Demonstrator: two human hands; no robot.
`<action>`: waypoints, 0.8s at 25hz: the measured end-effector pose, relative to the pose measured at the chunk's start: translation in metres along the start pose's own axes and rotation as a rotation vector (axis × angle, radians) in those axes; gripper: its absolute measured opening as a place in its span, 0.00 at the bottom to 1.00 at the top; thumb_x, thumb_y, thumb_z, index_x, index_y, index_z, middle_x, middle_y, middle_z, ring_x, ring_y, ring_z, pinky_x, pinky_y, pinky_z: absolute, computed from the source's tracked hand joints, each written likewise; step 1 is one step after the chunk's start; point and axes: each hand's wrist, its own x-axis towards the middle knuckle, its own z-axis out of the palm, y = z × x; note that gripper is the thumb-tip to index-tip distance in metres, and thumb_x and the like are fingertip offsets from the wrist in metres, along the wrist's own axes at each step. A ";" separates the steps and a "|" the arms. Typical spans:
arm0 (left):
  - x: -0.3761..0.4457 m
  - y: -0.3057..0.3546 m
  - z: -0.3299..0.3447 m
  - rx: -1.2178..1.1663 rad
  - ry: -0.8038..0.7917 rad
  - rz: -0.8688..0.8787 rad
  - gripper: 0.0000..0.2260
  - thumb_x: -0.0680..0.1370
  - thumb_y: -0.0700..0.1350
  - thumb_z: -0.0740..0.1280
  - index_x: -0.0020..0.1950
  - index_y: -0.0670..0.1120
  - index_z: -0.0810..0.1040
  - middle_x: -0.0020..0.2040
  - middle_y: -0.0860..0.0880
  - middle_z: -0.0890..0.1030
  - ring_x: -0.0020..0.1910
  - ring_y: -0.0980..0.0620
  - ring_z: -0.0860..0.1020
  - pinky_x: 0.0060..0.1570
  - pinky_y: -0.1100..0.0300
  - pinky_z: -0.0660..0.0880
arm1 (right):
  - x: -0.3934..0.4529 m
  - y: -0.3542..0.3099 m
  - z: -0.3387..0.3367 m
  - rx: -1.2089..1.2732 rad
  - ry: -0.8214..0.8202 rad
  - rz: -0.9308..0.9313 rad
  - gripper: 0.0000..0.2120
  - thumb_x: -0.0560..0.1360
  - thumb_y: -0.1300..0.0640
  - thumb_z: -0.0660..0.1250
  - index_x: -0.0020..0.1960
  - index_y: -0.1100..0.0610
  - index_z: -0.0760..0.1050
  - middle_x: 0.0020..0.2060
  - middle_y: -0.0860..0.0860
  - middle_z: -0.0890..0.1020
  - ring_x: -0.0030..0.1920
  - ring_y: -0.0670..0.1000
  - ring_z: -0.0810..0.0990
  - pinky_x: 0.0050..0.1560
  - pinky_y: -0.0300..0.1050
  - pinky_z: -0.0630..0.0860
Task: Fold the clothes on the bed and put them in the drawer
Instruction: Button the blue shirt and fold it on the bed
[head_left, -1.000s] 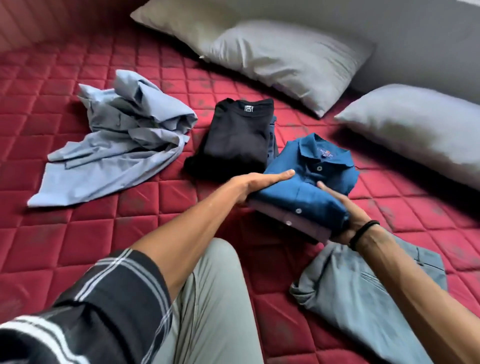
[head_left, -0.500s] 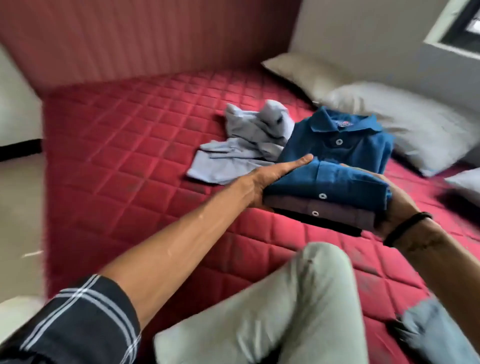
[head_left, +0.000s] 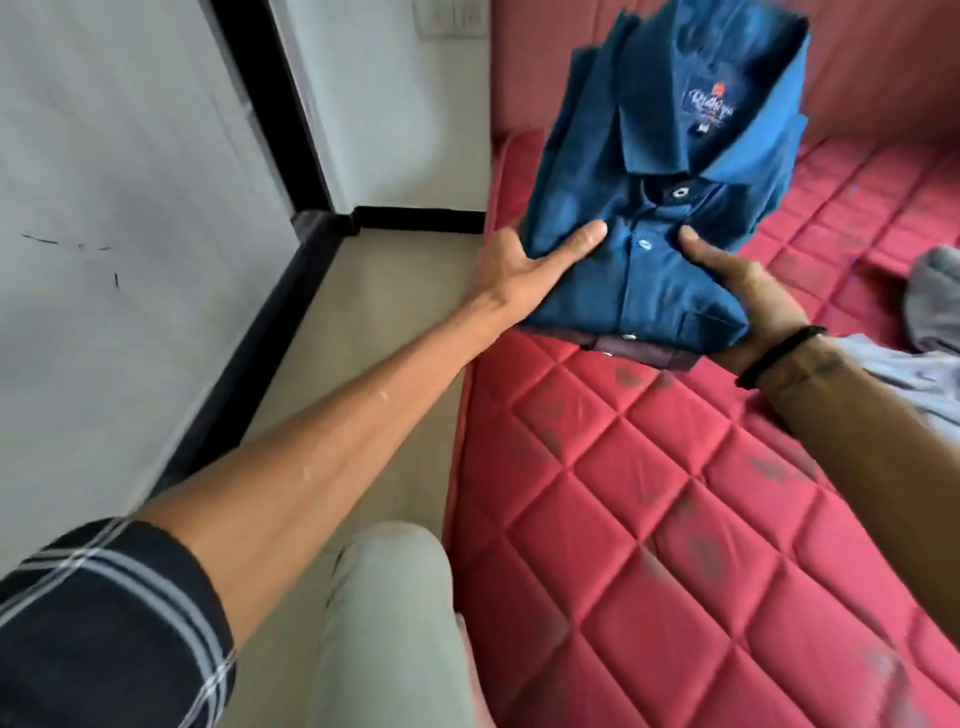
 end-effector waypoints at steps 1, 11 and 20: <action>0.014 -0.028 -0.001 0.025 -0.002 -0.062 0.27 0.68 0.71 0.73 0.54 0.51 0.86 0.49 0.55 0.87 0.50 0.56 0.85 0.51 0.57 0.82 | 0.027 0.018 0.002 -0.077 0.002 0.047 0.18 0.82 0.47 0.64 0.66 0.57 0.77 0.63 0.54 0.83 0.61 0.52 0.83 0.59 0.46 0.81; 0.066 -0.104 0.022 0.597 0.140 -0.136 0.45 0.75 0.75 0.60 0.82 0.48 0.57 0.75 0.41 0.69 0.73 0.38 0.69 0.70 0.43 0.69 | 0.093 0.121 -0.051 -0.231 0.286 0.148 0.48 0.50 0.31 0.84 0.63 0.57 0.81 0.56 0.53 0.86 0.56 0.54 0.86 0.62 0.64 0.80; 0.030 -0.071 0.097 1.037 -0.230 0.094 0.29 0.83 0.66 0.50 0.83 0.58 0.54 0.85 0.46 0.43 0.83 0.40 0.40 0.77 0.30 0.41 | -0.057 0.125 -0.085 -0.707 0.227 0.070 0.46 0.59 0.25 0.70 0.70 0.49 0.71 0.54 0.50 0.85 0.53 0.47 0.84 0.57 0.48 0.81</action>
